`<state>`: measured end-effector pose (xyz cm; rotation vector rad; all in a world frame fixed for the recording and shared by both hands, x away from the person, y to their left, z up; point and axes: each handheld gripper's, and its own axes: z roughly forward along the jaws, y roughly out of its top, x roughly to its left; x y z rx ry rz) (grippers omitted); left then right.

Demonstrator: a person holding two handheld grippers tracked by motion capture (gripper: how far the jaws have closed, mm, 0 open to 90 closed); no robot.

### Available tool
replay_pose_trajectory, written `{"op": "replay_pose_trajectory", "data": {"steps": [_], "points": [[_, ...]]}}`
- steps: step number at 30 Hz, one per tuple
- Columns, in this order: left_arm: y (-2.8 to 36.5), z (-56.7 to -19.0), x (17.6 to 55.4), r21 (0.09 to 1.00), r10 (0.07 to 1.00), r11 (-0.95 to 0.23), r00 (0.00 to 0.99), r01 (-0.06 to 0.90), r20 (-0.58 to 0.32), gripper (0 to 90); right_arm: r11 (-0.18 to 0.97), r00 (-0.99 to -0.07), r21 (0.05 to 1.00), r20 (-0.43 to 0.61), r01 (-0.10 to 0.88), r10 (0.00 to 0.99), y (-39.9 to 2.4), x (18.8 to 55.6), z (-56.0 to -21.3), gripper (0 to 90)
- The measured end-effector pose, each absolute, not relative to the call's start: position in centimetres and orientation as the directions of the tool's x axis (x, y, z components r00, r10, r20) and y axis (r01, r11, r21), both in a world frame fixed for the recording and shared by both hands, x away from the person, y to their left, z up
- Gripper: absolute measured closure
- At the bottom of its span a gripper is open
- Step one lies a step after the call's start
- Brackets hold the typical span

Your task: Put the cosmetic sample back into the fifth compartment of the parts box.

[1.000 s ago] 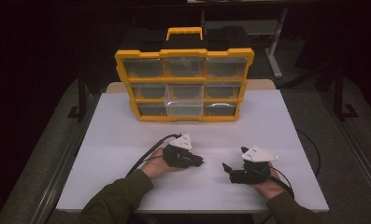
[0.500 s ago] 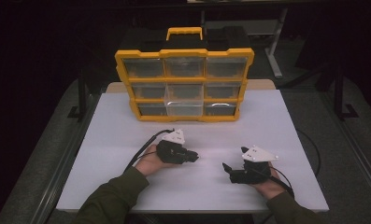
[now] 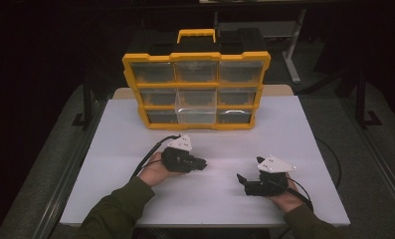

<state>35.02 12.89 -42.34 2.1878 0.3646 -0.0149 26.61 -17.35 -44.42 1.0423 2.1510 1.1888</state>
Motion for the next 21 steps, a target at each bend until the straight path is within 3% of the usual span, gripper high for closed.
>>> {"op": "replay_pose_trajectory", "data": {"steps": [21], "points": [[15.4, -40.8, 36.1, 0.794, 0.304, -0.542, 0.945, 0.275, -0.120, 80.7, 0.339, -0.603, 0.857, -0.041, 0.388, 0.797, -17.4, 26.6, -44.4, 10.4]]}}
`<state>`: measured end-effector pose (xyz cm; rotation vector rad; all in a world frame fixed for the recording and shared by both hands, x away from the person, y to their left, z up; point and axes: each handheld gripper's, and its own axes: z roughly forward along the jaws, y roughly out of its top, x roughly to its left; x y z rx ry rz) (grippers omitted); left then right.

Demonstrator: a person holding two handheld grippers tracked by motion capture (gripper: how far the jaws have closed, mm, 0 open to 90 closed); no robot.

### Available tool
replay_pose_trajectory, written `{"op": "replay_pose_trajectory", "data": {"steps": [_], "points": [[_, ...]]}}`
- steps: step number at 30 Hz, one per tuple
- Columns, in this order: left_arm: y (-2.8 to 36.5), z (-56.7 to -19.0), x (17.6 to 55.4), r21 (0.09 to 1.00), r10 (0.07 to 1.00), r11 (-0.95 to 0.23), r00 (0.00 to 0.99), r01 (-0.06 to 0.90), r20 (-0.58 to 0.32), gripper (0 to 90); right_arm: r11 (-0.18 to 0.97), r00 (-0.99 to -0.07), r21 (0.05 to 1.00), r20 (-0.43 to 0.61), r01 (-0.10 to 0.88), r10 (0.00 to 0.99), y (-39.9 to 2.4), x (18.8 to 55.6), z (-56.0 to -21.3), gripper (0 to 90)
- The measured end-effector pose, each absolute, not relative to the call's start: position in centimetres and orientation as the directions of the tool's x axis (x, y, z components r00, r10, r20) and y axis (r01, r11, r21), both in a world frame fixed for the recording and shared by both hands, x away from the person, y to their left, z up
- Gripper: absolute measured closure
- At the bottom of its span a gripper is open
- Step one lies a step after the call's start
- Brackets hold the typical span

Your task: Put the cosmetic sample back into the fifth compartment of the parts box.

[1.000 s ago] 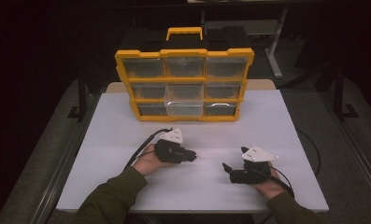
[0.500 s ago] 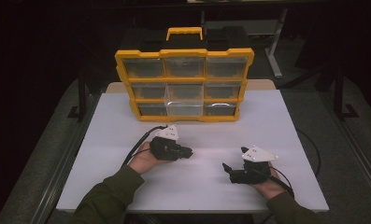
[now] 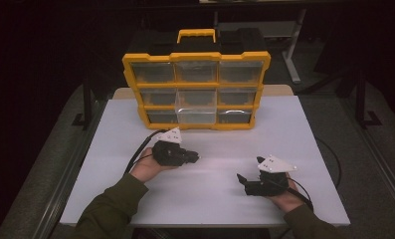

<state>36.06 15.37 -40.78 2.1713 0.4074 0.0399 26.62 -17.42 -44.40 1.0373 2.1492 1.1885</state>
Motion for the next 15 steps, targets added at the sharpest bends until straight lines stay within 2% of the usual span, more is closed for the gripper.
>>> {"op": "replay_pose_trajectory", "data": {"steps": [15], "points": [[17.3, -39.6, 36.7, 0.790, 0.353, -0.539, 0.930, 0.292, -0.103, 80.7, 0.337, -0.602, 0.858, -0.040, 0.389, 0.797, -17.4, 26.6, -44.4, 10.4]]}}
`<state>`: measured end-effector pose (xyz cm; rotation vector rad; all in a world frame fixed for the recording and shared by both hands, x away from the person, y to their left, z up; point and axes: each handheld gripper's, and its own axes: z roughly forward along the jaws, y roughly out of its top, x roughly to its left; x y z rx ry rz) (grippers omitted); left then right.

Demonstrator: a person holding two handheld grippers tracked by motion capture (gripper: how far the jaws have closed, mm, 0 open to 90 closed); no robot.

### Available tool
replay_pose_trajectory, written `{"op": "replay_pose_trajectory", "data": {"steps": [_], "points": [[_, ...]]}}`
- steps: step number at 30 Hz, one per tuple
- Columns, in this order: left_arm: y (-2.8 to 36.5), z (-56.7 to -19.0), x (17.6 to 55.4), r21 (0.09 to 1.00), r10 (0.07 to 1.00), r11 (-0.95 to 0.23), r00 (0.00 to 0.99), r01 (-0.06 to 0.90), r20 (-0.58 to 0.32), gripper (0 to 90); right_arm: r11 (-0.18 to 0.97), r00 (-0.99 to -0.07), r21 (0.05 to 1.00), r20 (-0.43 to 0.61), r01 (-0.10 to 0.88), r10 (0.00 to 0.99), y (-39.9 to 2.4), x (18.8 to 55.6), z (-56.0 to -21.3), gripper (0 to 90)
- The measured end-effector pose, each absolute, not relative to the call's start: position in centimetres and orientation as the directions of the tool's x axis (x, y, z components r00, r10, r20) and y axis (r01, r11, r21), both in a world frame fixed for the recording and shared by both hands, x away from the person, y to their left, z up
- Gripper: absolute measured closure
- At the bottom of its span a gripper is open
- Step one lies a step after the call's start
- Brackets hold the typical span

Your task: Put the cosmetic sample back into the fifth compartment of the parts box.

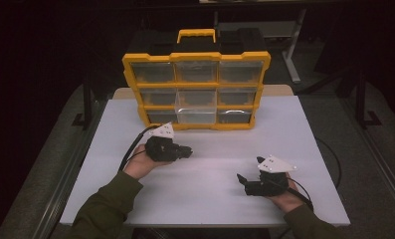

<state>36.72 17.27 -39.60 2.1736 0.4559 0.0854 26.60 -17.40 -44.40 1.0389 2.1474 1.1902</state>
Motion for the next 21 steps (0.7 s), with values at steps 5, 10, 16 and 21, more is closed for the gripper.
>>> {"op": "replay_pose_trajectory", "data": {"steps": [5, 10, 16, 21], "points": [[17.9, -39.2, 36.9, 0.793, 0.372, -0.525, 0.921, 0.310, -0.113, 80.7, 0.338, -0.603, 0.857, -0.042, 0.388, 0.797, -17.4, 26.6, -44.4, 10.4], [18.4, -38.9, 37.0, 0.793, 0.379, -0.524, 0.919, 0.311, -0.110, 80.7, 0.338, -0.602, 0.858, -0.042, 0.387, 0.797, -17.4, 26.6, -44.4, 10.4], [18.9, -38.4, 37.0, 0.792, 0.395, -0.512, 0.910, 0.333, -0.127, 80.7, 0.337, -0.601, 0.857, -0.041, 0.389, 0.798, -17.4, 26.6, -44.4, 10.4], [19.3, -37.9, 37.1, 0.796, 0.400, -0.506, 0.908, 0.332, -0.124, 80.7, 0.343, -0.603, 0.855, -0.046, 0.388, 0.796, -17.5, 26.6, -44.4, 10.4]]}}
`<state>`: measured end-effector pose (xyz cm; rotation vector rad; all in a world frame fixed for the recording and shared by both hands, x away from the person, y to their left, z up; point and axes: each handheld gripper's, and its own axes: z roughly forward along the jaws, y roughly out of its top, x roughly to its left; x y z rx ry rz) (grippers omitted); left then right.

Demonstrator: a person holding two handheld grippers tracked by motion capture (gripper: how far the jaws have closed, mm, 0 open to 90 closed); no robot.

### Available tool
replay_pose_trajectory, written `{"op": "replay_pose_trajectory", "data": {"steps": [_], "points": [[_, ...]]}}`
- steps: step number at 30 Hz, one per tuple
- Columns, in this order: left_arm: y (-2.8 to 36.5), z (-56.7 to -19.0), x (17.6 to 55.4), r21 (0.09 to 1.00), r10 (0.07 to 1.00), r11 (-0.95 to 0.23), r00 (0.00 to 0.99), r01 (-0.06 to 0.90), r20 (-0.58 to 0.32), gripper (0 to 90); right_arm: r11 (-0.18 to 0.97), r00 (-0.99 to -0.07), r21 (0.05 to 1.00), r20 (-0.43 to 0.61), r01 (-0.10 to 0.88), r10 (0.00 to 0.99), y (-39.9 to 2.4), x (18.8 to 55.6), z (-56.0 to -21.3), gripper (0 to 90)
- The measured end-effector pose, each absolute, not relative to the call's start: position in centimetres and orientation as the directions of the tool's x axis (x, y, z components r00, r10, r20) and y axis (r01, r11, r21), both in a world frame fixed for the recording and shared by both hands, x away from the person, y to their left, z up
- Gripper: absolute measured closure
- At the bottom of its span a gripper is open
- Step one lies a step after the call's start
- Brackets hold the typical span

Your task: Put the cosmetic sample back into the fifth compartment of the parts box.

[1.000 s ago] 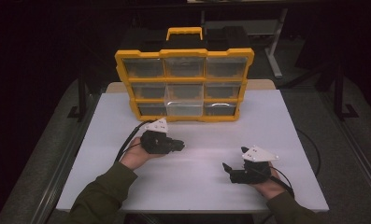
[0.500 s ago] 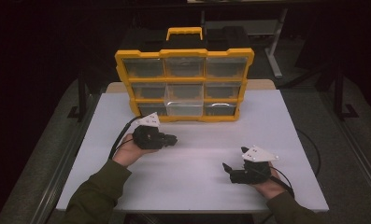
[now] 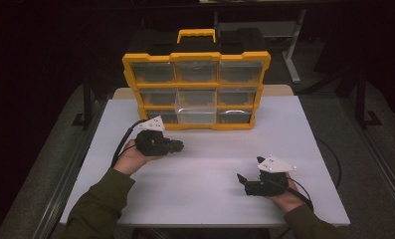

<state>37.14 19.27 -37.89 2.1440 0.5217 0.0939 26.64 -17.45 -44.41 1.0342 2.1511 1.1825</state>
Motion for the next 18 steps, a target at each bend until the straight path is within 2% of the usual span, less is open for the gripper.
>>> {"op": "replay_pose_trajectory", "data": {"steps": [18], "points": [[20.5, -35.7, 37.5, 0.799, 0.424, -0.495, 0.897, 0.341, -0.121, 80.7, 0.346, -0.605, 0.852, -0.045, 0.392, 0.795, -17.4, 26.7, -44.5, 10.4]]}}
